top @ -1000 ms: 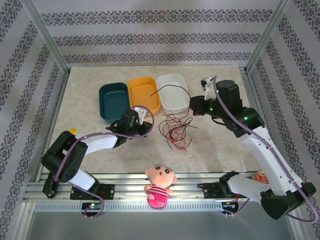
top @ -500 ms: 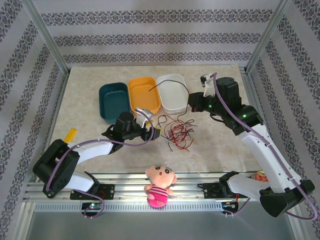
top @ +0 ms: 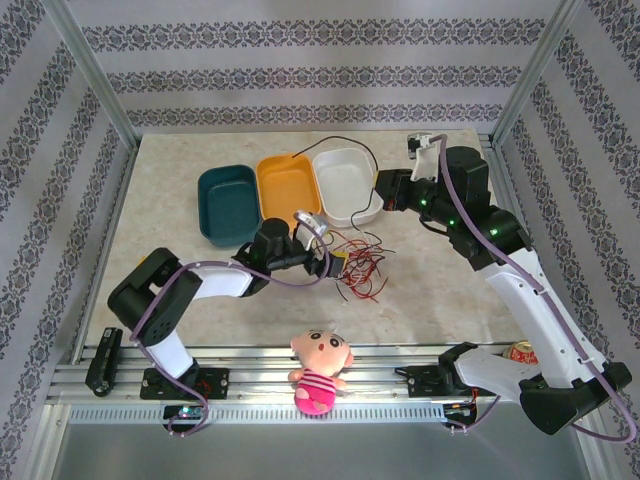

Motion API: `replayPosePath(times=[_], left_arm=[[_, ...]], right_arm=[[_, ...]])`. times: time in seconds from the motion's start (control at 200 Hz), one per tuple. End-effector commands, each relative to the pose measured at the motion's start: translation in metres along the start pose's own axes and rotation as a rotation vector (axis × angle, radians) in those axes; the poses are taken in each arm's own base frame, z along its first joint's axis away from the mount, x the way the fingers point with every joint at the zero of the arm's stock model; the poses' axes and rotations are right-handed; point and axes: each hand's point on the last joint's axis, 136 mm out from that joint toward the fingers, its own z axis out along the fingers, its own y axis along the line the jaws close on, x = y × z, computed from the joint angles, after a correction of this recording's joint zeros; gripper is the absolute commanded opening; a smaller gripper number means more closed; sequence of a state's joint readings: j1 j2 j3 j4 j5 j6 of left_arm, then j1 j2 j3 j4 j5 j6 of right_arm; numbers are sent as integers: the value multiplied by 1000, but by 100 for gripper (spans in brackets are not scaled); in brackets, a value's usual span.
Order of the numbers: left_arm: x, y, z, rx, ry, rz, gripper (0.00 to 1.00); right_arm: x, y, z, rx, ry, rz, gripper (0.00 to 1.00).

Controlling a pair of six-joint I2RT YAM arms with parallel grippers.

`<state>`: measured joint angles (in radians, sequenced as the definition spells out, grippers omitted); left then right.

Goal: Untangle the cables

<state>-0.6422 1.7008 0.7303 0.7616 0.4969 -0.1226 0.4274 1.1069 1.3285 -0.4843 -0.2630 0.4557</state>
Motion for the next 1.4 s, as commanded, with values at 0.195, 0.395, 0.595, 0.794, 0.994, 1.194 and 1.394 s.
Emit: replayPosePath(times=[0.195,0.395,0.595,0.794,0.994,1.194,1.394], left_arm=[[-35,-3,23,40,-96,82,81],[-30,-2,32,59,-74,63,48],[-20,-1,29,50,-51,34,6],[8,-3,16,38,31,12,4],[40,-2,2,9,111,-9,4],[50,-1,-3,0,134,-26,1],[58,1,-6,-17,154,-27,0]], right_arm=[[-27,26,-19,-99,-105,-8,0],[-29,27,-20,-101,-116,-10,0],[-40,24,-31,-55,-170,-53,0],[-59,16,-45,37,-242,-120,0],[-82,15,-60,100,-325,-184,0],[-108,25,-77,116,-420,-229,0],[-129,40,-86,90,-458,-242,0]])
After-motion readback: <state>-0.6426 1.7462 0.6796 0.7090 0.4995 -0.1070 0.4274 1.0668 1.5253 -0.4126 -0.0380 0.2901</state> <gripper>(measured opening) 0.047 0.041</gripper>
